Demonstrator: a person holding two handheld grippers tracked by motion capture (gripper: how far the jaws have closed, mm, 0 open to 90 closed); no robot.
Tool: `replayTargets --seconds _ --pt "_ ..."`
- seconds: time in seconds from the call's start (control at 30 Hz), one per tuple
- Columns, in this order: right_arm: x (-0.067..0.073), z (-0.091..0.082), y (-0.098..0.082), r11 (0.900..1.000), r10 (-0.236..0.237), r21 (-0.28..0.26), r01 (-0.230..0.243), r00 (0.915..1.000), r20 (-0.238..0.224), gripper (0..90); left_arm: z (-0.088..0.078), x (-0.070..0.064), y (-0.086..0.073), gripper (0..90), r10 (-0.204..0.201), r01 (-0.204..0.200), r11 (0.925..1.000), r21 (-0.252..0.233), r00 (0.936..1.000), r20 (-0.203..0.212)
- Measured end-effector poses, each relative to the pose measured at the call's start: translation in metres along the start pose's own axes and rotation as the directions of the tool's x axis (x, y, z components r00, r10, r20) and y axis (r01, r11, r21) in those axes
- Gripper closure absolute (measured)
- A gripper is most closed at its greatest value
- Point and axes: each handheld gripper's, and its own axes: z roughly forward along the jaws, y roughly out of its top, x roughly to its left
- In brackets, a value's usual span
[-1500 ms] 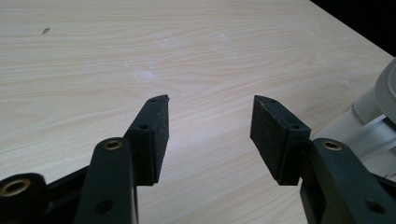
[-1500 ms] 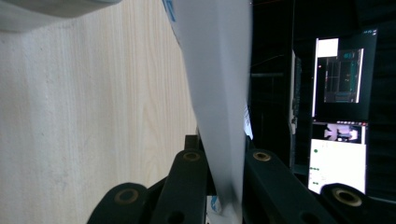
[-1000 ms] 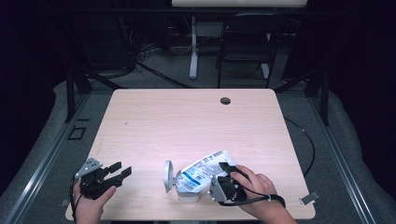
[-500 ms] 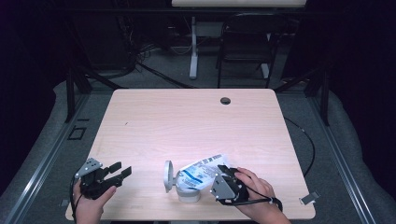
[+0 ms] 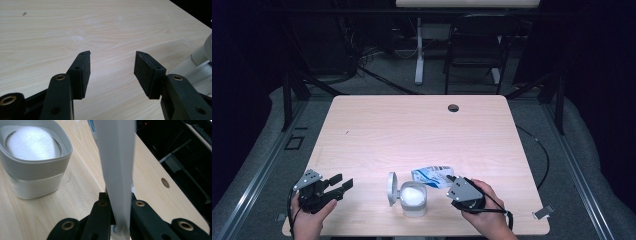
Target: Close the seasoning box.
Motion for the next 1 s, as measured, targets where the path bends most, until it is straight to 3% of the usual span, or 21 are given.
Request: replayTargets --seconds 0.13,0.4,0.67,0.87,0.9,0.97,1.0 --pt "0.001 0.003 -0.004 1.000 0.028 -0.008 -0.028 0.9996 -0.009 89.7 0.001 0.000 -0.001 47.6 -0.001 0.001 1.0000 0.006 1.0000 -0.001" --pt "-0.003 0.010 -0.017 0.986 0.152 -0.059 -0.154 0.9873 -0.048 89.6 -0.002 -0.002 -0.001 47.6 -0.001 0.001 1.0000 -0.001 1.0000 -0.003" --pt "-0.006 0.013 -0.030 0.976 0.203 -0.074 -0.207 0.9778 -0.051 89.6 0.002 -0.008 -0.002 47.7 0.013 -0.013 0.9999 0.004 0.9999 -0.004" --pt "-0.015 0.013 -0.045 0.952 0.289 -0.086 -0.292 0.9561 -0.046 89.6 0.004 -0.011 -0.003 47.7 0.020 -0.020 0.9997 0.013 0.9998 0.000" --pt "-0.015 0.013 -0.045 0.952 0.289 -0.086 -0.292 0.9561 -0.046 89.6 0.004 -0.011 -0.003 47.7 0.020 -0.020 0.9997 0.013 0.9998 0.000" --pt "-0.019 0.012 -0.052 0.936 0.337 -0.089 -0.339 0.9406 -0.044 89.5 0.004 -0.012 -0.003 47.7 0.023 -0.023 0.9996 0.013 0.9997 0.003" --pt "-0.019 0.012 -0.052 0.936 0.337 -0.089 -0.339 0.9406 -0.044 89.5 0.004 -0.012 -0.003 47.7 0.023 -0.023 0.9996 0.013 0.9997 0.003"
